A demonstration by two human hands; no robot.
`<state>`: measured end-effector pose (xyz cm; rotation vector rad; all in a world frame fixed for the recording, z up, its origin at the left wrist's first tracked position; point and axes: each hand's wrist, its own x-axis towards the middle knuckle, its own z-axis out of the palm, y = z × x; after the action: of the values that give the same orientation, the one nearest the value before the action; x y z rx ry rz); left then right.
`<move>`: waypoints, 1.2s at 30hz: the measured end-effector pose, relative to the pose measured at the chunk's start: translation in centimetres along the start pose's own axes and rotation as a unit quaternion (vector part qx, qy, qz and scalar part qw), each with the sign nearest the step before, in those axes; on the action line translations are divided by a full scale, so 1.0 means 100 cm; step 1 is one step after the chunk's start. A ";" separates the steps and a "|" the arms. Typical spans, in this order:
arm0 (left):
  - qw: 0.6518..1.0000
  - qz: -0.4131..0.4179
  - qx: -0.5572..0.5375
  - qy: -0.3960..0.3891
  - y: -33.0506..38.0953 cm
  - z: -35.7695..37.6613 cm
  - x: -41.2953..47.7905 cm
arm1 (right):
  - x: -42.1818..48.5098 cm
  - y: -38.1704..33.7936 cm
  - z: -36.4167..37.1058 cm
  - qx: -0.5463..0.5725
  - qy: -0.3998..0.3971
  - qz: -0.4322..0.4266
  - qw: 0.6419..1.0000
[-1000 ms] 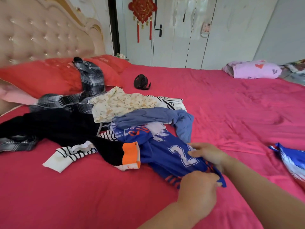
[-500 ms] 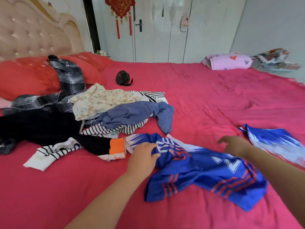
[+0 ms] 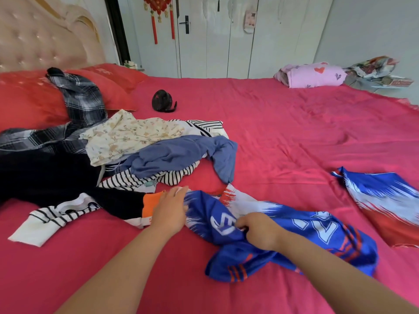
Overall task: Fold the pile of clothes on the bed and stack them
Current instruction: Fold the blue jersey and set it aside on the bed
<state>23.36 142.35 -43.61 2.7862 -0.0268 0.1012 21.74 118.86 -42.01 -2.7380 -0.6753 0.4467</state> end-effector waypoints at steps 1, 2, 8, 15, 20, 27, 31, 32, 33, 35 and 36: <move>1.000 0.010 -0.001 0.019 0.002 -0.003 0.004 | -0.005 0.002 -0.010 0.011 -0.046 -0.018 0.999; 0.999 0.018 -0.008 0.036 0.005 -0.006 0.008 | -0.010 0.005 -0.022 0.011 -0.101 -0.036 0.994; 0.996 0.025 -0.081 0.027 0.038 -0.008 0.031 | -0.049 0.035 -0.067 0.169 -0.293 0.020 0.941; 0.995 0.008 -0.079 -0.064 0.085 0.025 0.057 | -0.058 0.130 -0.043 -0.059 0.047 0.309 0.948; 0.981 -0.065 -0.115 -0.139 0.101 0.053 0.076 | -0.074 0.160 -0.026 -0.035 -0.010 0.351 0.936; 0.941 -0.118 -0.312 -0.053 0.104 0.017 0.097 | -0.070 0.150 -0.055 -0.045 0.167 0.280 0.944; 0.912 -0.099 -0.394 0.060 0.079 -0.037 0.097 | -0.067 0.141 -0.072 0.051 0.139 0.226 0.963; 0.904 -0.098 -0.409 0.074 0.072 -0.049 0.097 | -0.067 0.139 -0.076 0.094 0.130 0.211 0.964; 0.897 -0.097 -0.424 0.085 0.066 -0.059 0.097 | -0.066 0.139 -0.081 0.123 0.127 0.202 0.963; 0.887 -0.100 -0.436 0.118 0.055 -0.073 0.097 | -0.059 0.139 -0.093 0.122 0.162 0.197 0.959; 0.892 -0.095 -0.419 0.144 0.052 -0.078 0.098 | -0.052 0.139 -0.101 0.106 0.193 0.200 0.955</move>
<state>32.40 140.15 -33.77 1.8735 0.2227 0.3577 26.61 102.50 -36.39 -2.6344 0.0276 0.0495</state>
